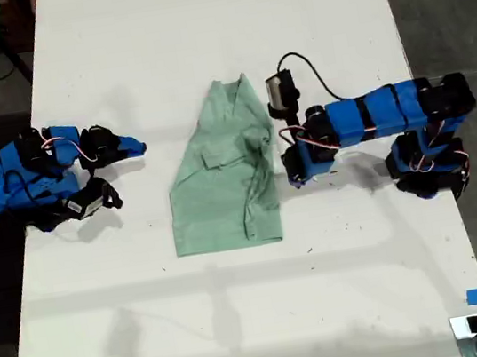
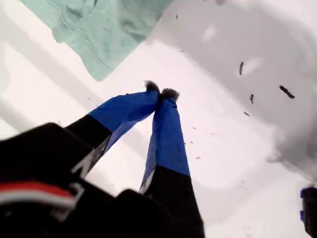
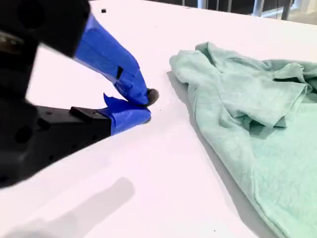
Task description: Fold t shirt
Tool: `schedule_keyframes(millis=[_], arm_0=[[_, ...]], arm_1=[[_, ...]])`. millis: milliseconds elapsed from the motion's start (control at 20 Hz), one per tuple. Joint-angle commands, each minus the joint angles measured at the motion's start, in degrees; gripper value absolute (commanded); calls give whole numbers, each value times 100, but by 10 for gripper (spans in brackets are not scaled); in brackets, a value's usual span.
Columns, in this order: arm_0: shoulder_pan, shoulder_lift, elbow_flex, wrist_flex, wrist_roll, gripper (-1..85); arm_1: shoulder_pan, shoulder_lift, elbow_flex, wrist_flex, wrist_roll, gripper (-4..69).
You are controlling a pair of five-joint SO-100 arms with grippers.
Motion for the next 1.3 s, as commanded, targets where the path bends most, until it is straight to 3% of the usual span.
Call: schedule_keyframes(millis=[0,250,400,450,500,750,1250], arm_0=[[35,44,255,9,-35,-2],[26,44,255,9,-53,-2],[18,44,255,9,-53,-2],[18,44,255,9,-53,-2],[18,44,255,9,-62,-2],[26,18,255,18,-88,-2],[44,18,255,18,-88,-2]], arm_1=[[176,1310,1547,-114,18,-16],[580,4008,5265,-1652,158,-16],[835,7269,7708,-2646,-448,-17],[1011,8745,8473,-2338,-501,-17],[1301,10354,9193,-1529,-633,-15],[1635,10239,9290,-1775,-1354,-15],[1441,10239,9290,-1775,-1564,-15]])
